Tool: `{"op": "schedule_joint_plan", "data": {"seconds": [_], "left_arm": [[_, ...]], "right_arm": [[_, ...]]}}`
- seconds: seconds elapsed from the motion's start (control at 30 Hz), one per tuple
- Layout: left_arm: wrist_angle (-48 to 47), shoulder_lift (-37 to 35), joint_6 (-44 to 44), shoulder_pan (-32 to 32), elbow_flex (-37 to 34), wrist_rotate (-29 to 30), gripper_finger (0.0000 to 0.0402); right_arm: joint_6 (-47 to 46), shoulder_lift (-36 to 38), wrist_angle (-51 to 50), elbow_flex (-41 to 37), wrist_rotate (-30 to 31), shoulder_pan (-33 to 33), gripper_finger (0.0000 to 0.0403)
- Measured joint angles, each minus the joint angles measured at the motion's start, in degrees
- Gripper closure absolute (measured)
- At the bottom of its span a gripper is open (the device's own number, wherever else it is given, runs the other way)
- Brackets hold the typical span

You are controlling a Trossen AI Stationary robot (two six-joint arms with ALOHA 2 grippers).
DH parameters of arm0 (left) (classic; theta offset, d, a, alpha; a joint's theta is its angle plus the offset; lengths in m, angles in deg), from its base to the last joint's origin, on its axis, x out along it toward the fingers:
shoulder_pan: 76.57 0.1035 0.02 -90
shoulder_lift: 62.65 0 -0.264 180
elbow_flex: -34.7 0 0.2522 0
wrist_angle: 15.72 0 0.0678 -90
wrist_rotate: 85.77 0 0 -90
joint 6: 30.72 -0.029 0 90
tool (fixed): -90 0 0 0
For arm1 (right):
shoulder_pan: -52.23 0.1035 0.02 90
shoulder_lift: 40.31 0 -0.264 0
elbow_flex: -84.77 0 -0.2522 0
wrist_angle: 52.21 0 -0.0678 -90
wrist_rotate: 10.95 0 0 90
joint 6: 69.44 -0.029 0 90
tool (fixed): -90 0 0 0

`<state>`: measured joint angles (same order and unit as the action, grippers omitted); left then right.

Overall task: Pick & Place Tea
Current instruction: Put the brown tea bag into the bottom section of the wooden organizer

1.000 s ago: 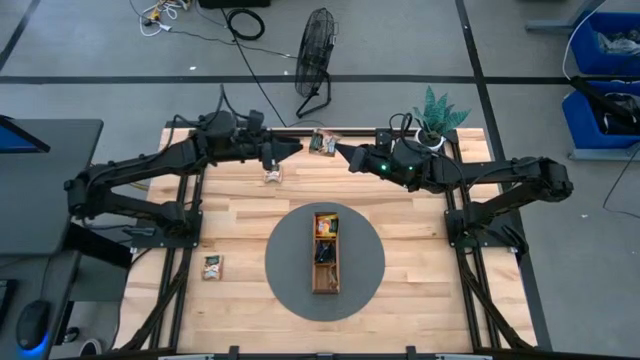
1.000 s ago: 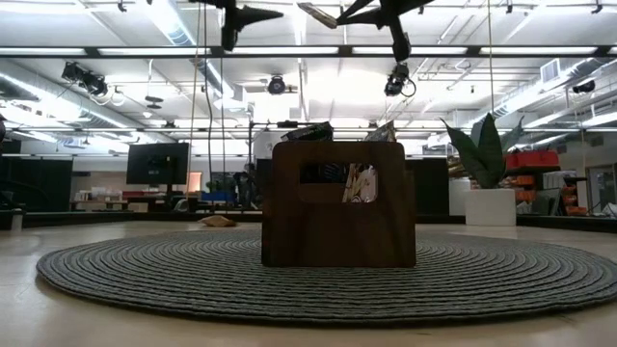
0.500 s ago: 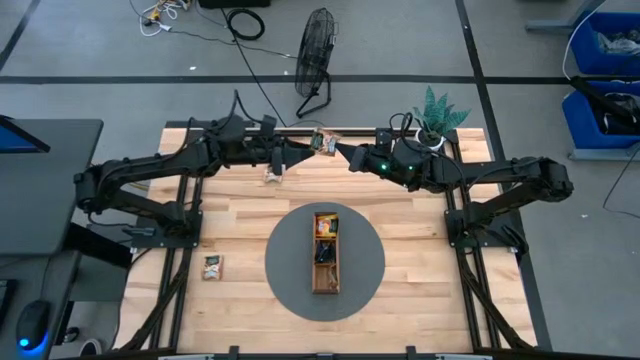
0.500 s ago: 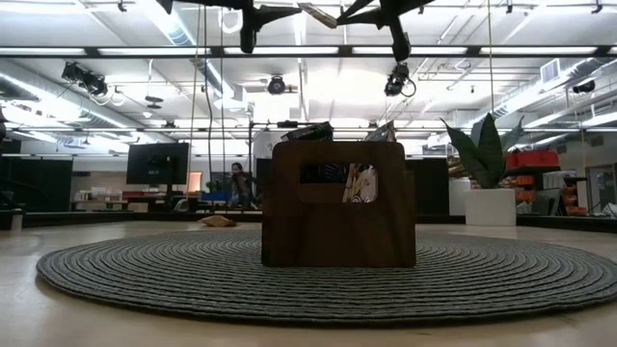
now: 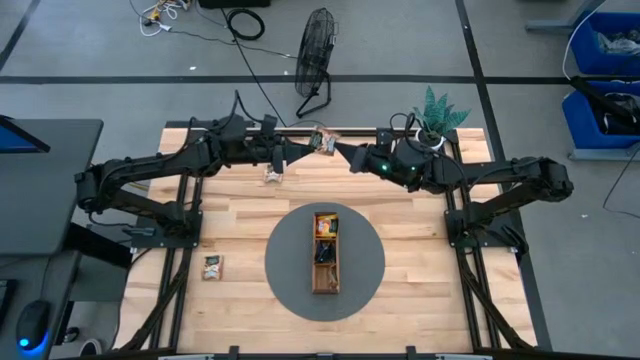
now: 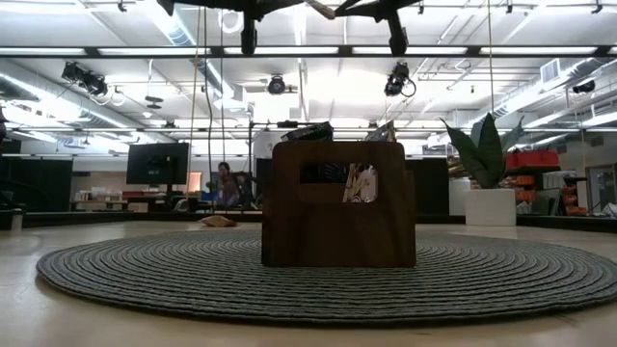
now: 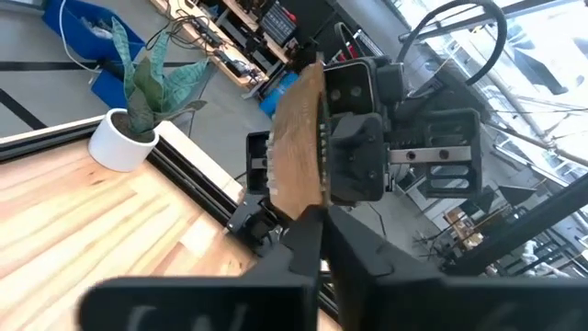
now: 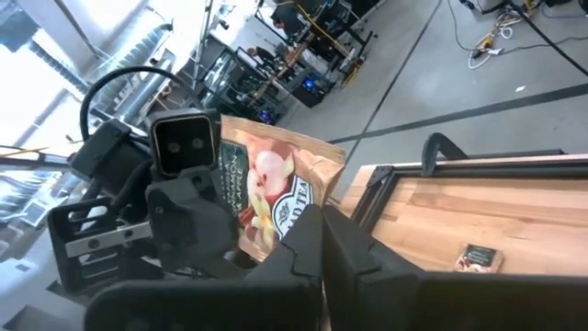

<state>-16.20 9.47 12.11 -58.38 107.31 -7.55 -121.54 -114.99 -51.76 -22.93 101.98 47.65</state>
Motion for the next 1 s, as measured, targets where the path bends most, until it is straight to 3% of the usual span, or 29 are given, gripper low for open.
{"op": "schedule_joint_plan", "data": {"seconds": [0.23,0.43,0.77,1.0], "left_arm": [[0.0,0.0,-0.5,0.0,0.0,-0.2,0.0398],[-2.2,-0.2,-1.5,0.0,0.0,-5.6,0.0399],[-11.7,-2.5,-3.0,0.5,0.0,-13.1,0.04],[-20.0,-2.9,-2.4,2.2,0.0,-28.7,0.0401]], "right_arm": [[0.2,0.1,-0.2,0.0,-0.5,0.9,0.0401],[2.0,0.8,-2.1,0.0,-6.7,0.9,0.0376],[3.8,6.5,-15.8,0.0,-16.1,0.9,0.0314],[5.0,10.2,-20.7,0.0,-26.4,-1.2,0.0287]]}}
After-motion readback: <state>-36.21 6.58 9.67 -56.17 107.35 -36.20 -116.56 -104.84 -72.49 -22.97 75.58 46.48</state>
